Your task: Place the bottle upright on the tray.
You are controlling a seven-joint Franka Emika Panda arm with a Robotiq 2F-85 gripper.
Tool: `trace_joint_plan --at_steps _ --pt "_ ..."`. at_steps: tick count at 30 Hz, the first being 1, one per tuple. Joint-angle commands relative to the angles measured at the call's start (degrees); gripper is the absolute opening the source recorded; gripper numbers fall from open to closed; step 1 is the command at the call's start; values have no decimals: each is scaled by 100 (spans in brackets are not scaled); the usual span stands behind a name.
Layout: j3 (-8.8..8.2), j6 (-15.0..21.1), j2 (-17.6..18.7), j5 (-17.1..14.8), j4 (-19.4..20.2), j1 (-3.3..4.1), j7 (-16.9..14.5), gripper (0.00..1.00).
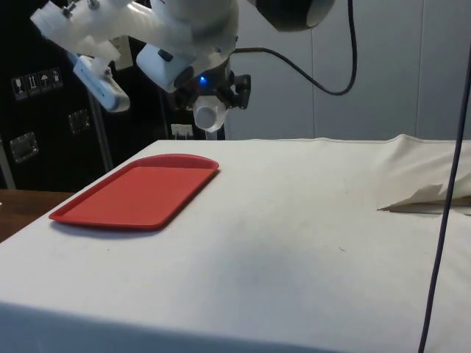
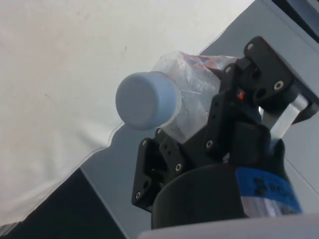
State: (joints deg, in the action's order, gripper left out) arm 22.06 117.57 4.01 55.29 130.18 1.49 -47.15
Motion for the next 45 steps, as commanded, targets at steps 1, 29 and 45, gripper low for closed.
trace_joint_plan --at_steps 1,29,45 --pt "-6 23 -11 -63 -23 -6 -17 0" --pt "-201 378 252 -378 -539 -17 332 0" --pt "-327 550 613 -556 -1100 -17 332 0"
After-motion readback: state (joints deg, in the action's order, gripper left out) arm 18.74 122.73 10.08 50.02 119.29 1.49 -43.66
